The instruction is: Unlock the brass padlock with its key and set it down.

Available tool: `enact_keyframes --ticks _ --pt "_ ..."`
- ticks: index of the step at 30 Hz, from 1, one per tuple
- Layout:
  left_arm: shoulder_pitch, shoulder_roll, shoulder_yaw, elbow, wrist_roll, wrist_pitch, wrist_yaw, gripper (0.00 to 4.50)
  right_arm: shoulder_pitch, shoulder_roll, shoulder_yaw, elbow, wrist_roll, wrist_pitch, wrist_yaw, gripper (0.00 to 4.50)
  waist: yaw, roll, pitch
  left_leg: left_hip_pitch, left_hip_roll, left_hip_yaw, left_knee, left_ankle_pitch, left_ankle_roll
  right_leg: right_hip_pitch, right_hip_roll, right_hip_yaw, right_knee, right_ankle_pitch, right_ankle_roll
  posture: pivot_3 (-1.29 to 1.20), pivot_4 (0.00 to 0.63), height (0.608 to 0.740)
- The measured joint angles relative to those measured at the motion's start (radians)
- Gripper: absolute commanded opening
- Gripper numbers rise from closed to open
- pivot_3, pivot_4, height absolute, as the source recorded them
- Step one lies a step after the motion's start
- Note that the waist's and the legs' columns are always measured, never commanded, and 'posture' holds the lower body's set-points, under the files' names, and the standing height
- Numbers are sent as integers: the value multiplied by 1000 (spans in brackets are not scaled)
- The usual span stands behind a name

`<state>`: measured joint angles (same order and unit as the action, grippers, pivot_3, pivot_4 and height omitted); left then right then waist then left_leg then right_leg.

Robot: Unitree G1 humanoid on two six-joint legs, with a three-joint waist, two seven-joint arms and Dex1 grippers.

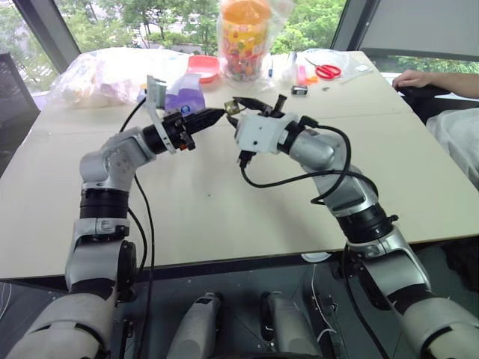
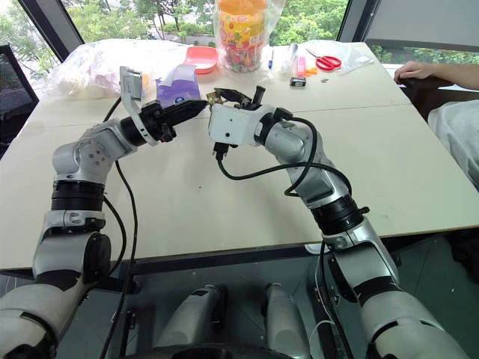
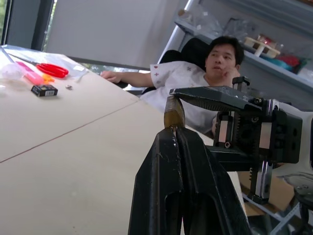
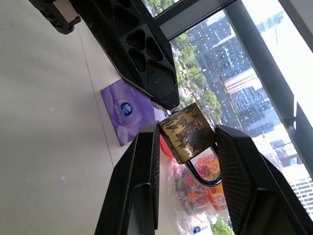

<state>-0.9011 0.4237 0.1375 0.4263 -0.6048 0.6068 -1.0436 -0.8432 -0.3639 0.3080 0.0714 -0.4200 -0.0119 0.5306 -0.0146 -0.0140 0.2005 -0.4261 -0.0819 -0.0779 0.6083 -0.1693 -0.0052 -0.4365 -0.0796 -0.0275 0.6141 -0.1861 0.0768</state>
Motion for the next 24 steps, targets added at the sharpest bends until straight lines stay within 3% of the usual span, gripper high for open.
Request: enact_keyframes --ticks 10,15,18,21,24 --pt "4 46 -140 -28 283 -428 -18 14 1 -4 1 1 0 24 6 1085 2 0 0 0 0 0 0 0 0 0 0 0 -1 0 0 0 150 740" --pt "-4 46 -144 -17 295 -422 -25 14 2 -4 2 3 0 27 8 1085 1 0 0 0 0 0 0 0 0 0 0 0 -1 0 0 0 150 740" --pt "-16 50 -118 -15 207 -224 -54 941 2 1 2 1 1 25 7 1085 -1 0 0 0 0 0 0 0 0 0 0 -1 0 0 1 0 150 740" --pt "-16 77 -100 -12 128 -49 -95 2154 2 1 2 0 1 24 5 1085 -4 0 0 0 0 -1 0 0 0 0 0 -1 0 1 4 0 150 740" --pt "-23 86 -49 -4 60 72 -91 2154 2 0 1 0 0 24 3 1085 -5 0 0 0 0 -1 0 0 0 0 1 -2 0 1 4 0 150 740"
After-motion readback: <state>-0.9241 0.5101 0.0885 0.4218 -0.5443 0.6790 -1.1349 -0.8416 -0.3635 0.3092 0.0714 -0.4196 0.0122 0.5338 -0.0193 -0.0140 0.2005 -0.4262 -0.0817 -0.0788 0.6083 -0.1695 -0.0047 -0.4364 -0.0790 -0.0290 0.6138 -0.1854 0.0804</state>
